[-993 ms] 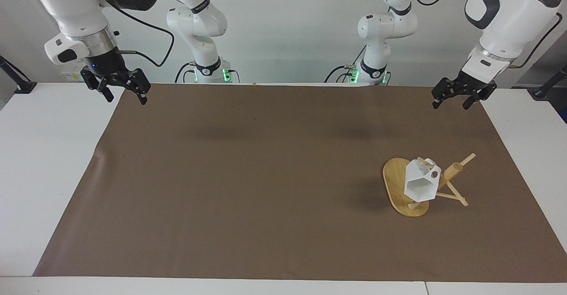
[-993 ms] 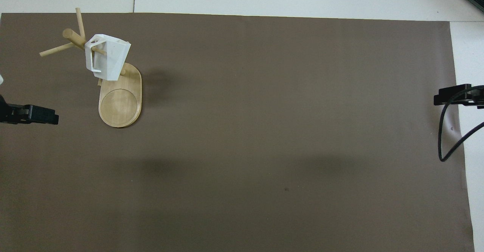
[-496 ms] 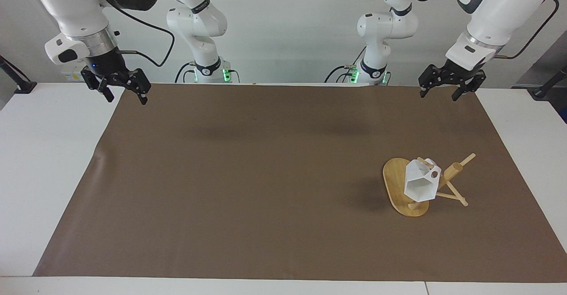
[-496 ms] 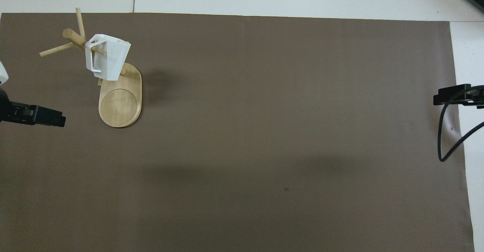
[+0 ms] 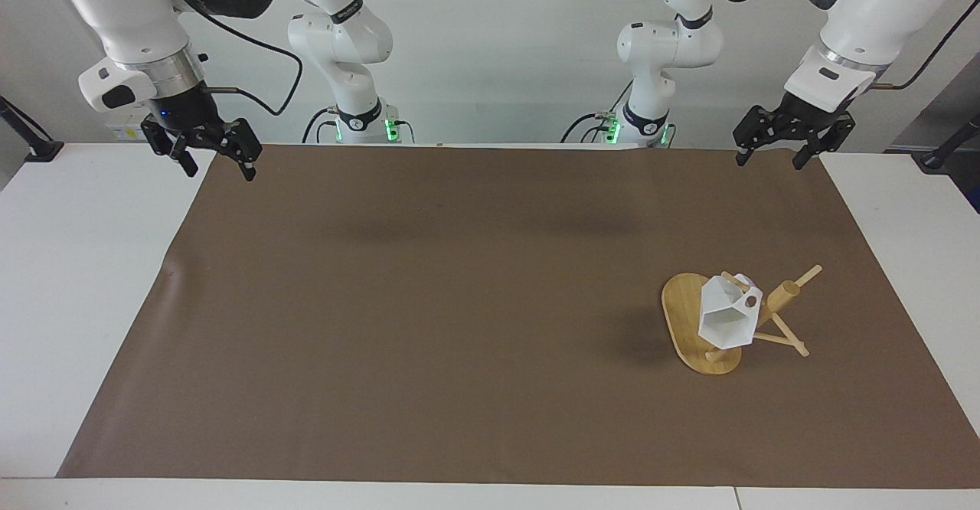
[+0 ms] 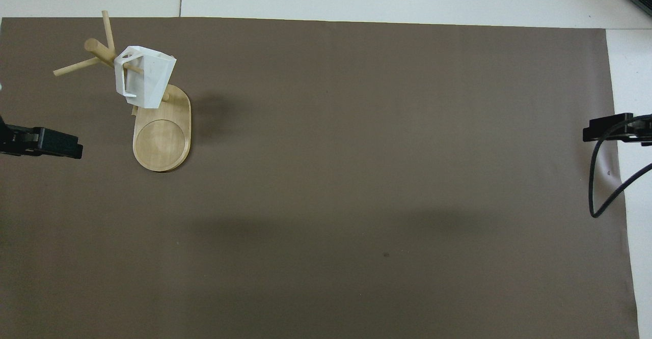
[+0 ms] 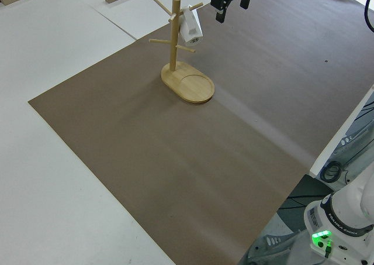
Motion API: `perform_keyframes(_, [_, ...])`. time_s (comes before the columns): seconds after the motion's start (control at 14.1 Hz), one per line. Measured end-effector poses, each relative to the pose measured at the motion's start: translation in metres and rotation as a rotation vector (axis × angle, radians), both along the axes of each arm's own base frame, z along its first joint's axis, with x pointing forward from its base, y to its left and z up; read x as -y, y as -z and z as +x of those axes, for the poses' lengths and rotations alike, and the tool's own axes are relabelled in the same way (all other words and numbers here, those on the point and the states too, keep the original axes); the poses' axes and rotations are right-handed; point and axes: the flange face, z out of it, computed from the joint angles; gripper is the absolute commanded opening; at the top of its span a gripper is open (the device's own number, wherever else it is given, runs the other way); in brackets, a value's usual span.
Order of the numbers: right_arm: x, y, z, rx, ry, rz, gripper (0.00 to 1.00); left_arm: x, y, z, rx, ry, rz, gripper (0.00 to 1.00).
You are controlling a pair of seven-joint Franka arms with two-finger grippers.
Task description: Hang cup on rack
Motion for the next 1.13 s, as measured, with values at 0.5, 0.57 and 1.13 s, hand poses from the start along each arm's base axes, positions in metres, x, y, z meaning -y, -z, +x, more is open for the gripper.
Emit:
perform_keyframes(0.5, [0.0,0.0,0.0,0.0,0.0,0.0,1.0,-0.0048,0.0032,0.0002,-0.009,-0.017,0.001,1.0])
perform_keyframes(0.57, [0.0,0.0,0.0,0.0,0.0,0.0,1.0,-0.0052,0.0031,0.0002,-0.009,-0.019,0.001,1.0])
perform_keyframes(1.13, [0.0,0.0,0.0,0.0,0.0,0.0,1.0,-0.0009,-0.0005,-0.0024,-0.004,-0.013,0.002,1.0])
